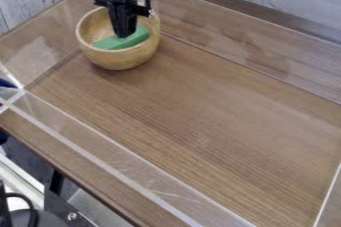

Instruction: Remove the green block from inside the brown bowl and put it on the table

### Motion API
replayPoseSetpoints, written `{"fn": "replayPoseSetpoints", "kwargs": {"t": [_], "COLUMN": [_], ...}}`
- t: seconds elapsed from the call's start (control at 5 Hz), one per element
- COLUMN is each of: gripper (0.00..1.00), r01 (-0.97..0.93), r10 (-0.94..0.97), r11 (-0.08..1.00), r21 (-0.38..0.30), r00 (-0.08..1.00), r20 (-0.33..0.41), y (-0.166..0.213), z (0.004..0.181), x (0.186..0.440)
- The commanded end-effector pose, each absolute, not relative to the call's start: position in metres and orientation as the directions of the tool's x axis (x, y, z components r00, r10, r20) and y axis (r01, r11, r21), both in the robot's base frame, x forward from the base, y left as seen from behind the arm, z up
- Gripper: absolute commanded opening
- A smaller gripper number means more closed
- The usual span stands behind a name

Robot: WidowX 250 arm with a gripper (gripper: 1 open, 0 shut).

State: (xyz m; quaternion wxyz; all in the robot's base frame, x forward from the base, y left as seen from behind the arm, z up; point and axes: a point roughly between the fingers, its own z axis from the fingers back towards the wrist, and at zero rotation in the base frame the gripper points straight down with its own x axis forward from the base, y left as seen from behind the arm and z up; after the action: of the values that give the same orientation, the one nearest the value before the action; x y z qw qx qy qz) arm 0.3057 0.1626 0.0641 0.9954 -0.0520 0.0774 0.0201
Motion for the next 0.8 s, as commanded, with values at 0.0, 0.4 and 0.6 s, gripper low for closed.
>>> {"fn": "replayPoseSetpoints", "kwargs": {"t": [0.0,0.4,0.6], "gripper": [0.0,0.0,0.0], "r01": [-0.061,-0.072,-0.076], "r10": [0.054,0.064,0.068], "r11": [0.996,0.995,0.995], "r21": [-0.065,-0.068,-0.07], "r00": [0.994,0.992,0.991], "r20": [-0.093,-0.107,-0.113], "y": [0.177,0.184,0.185], "z": [0.079,0.069,0.066], "x": [0.316,0.319,0.32]}}
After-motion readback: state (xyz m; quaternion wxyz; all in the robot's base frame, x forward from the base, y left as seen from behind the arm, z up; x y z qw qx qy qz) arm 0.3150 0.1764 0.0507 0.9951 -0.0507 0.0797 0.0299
